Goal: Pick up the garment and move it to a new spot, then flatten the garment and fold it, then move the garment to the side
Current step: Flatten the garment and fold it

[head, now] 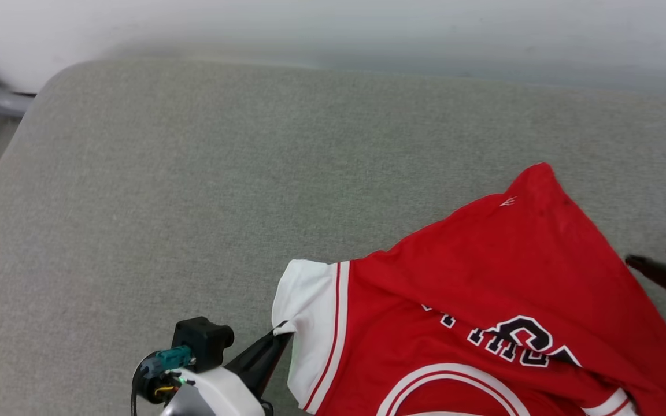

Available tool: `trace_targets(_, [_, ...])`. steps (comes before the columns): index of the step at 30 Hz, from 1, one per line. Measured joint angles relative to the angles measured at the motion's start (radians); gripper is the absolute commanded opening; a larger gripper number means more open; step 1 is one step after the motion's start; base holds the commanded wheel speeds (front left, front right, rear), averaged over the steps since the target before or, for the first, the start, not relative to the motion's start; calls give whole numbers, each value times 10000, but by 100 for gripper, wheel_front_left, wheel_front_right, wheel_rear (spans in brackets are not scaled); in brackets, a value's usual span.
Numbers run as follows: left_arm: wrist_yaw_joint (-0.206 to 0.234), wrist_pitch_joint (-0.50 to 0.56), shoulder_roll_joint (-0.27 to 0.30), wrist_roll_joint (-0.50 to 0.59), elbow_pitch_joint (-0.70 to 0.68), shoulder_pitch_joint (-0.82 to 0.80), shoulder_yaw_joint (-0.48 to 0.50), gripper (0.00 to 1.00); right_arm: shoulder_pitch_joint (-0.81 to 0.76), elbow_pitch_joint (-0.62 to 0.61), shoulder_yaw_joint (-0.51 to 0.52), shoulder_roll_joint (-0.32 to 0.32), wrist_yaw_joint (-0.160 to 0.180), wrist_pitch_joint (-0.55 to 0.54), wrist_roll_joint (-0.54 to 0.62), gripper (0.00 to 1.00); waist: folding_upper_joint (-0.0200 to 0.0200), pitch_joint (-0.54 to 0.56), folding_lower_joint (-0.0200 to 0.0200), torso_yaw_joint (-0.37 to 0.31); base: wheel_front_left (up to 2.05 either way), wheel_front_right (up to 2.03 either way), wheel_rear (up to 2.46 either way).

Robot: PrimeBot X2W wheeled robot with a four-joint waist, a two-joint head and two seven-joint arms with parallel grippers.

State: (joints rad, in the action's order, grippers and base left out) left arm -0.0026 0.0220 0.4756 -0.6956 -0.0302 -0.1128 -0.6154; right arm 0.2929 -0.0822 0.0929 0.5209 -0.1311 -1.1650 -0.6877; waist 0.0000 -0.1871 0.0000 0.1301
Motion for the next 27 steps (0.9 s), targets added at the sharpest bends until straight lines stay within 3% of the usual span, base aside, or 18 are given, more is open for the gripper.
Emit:
trace_targets(9, [-148,82,-270,328,-391,-695,-301,0,2658,1492,-458,-943,2,-677,1701,100,0,-864,1,911,0,0,0])
trace_targets(18, [-290,115,-466,587,-583,-1184,-579,0,3997,3463,-349,-823,0,-391,3003,100,0,-1728,1,1938,0,0,0])
trace_targets(27, [-326,-33,-694,669,-579,-1360,-723,0,4141,4358,-399,-612,0,19,3382,100,0,-2218,1,2544,0,0,0])
